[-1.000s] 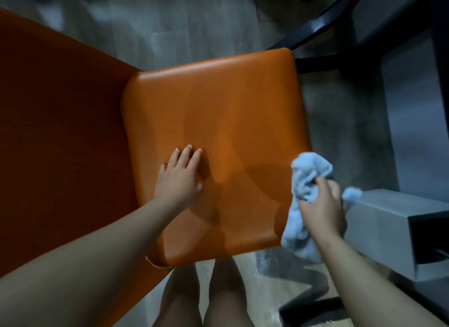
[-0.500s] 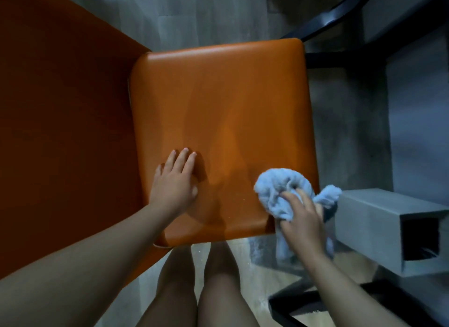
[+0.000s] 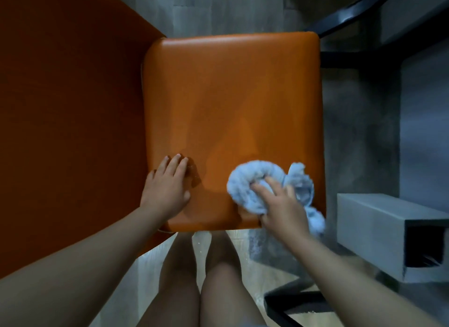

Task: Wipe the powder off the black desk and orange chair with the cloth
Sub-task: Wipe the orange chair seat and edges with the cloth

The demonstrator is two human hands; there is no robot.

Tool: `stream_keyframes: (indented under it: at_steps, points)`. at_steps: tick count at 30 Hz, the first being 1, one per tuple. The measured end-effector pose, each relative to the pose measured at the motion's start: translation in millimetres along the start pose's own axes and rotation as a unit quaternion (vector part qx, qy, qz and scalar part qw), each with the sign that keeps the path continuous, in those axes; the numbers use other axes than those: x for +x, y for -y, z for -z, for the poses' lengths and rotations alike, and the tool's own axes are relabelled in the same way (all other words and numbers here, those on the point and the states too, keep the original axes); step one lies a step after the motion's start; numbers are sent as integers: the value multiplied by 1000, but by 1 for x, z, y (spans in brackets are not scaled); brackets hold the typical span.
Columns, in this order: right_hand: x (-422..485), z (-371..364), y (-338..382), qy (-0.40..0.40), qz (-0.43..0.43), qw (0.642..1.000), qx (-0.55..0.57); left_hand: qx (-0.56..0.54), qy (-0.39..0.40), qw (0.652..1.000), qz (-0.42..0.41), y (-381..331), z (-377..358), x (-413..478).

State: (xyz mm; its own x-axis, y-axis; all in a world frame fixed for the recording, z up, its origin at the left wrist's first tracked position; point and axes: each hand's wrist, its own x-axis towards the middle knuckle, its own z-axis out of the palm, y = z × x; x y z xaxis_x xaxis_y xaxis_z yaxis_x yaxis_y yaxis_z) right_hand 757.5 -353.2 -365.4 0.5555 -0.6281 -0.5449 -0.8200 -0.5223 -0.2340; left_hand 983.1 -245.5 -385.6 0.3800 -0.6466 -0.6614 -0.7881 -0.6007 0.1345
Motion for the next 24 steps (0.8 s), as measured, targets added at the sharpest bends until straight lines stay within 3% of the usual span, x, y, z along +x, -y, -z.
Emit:
stream_keyframes:
  at_steps: [3,6,10,16,18,22,24]
  points:
    - [3,16,-5,-75,9,996,50,-5,4,1000,3,0,-2,-6]
    - [53,45,-10,-152,-56,986,40,-4,1,1000,3,-1,-6,-10]
    - [67,37,2,-72,-104,992,0,-5,-10,1000,3,6,-12,-16]
    - [-36,-39,33,-8,-10,999,-30,-25,-22,999,12,28,-25,-32]
    - [-41,-34,38,-23,-41,999,8,-39,-25,999,14,34,-30,-39]
    - [2,-5,42,-169,-105,979,44,-61,-45,997,10,35,-37,-45]
    - [26,-1,53,-112,-120,986,9,-92,-51,994,33,33,-38,-44]
